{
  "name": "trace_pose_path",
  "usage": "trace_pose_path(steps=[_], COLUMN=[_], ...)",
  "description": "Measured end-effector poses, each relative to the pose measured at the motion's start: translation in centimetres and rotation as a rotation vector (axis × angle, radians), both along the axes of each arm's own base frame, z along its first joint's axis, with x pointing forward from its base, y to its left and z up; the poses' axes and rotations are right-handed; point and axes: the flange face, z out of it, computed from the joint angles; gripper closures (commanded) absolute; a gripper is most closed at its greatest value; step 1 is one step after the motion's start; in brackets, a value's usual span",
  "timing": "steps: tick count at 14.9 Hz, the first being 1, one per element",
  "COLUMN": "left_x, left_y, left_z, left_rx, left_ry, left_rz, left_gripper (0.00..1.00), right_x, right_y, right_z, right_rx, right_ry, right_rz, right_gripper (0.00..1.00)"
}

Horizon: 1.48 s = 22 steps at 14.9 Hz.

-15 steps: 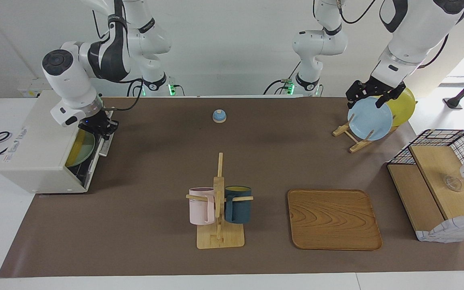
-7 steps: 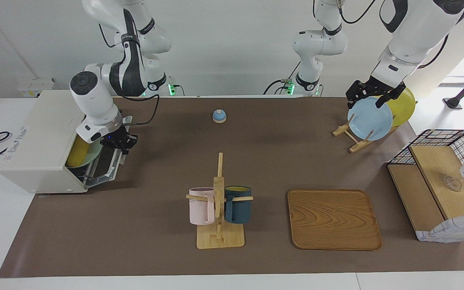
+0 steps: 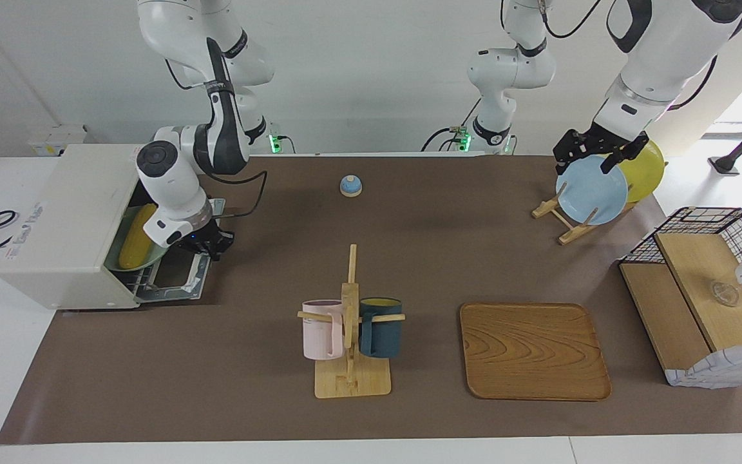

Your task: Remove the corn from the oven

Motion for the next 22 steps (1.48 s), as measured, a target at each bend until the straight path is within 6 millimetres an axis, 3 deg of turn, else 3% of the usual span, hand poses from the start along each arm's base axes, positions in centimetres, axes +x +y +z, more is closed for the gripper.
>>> trace_pose_path(steps=[3,5,8,9,10,12,14,17,19,22], left_x=[0.0,0.0,0.1,0.1,0.1,0.1,0.1,0.1,0.1,0.2], left_y=[0.0,0.0,0.2,0.3,0.2,0.2,0.1,0.1,0.1,0.2], left_z=[0.0,0.0,0.1,0.0,0.0,0.0,0.0,0.1,0.1,0.1], left_rx=[0.0,-0.001,-0.001,-0.001,-0.001,-0.001,-0.001,-0.001,-0.001,-0.002], left_ry=[-0.004,-0.006,-0.006,-0.006,-0.006,-0.006,-0.007,-0.01,-0.012,-0.017], left_rz=[0.0,0.001,0.005,0.005,0.005,0.003,0.003,0.002,0.002,0.004], left_gripper=[0.0,0.0,0.0,0.0,0.0,0.0,0.0,0.0,0.0,0.0], right_x=[0.5,0.9,1.7,2.1,2.5,2.8,2.0,0.8,0.5,-0.1], right_y=[0.2,1.5,3.8,4.0,3.8,3.0,1.9,-0.4,-2.9,-6.5], right_z=[-1.8,-2.3,-1.2,-0.2,1.1,4.1,6.5,8.1,8.0,7.3], right_rx=[0.001,0.002,0.003,0.002,-0.001,-0.006,-0.02,-0.123,-0.14,-0.133], right_ry=[-0.015,-0.034,-0.047,-0.032,-0.008,0.029,0.073,0.11,0.121,0.144], right_rz=[-0.002,-0.018,-0.012,-0.012,-0.017,-0.066,-0.121,-0.1,-0.086,-0.112], right_gripper=[1.0,1.0,1.0,0.9,0.4,0.28,0.28,0.28,0.29,0.44])
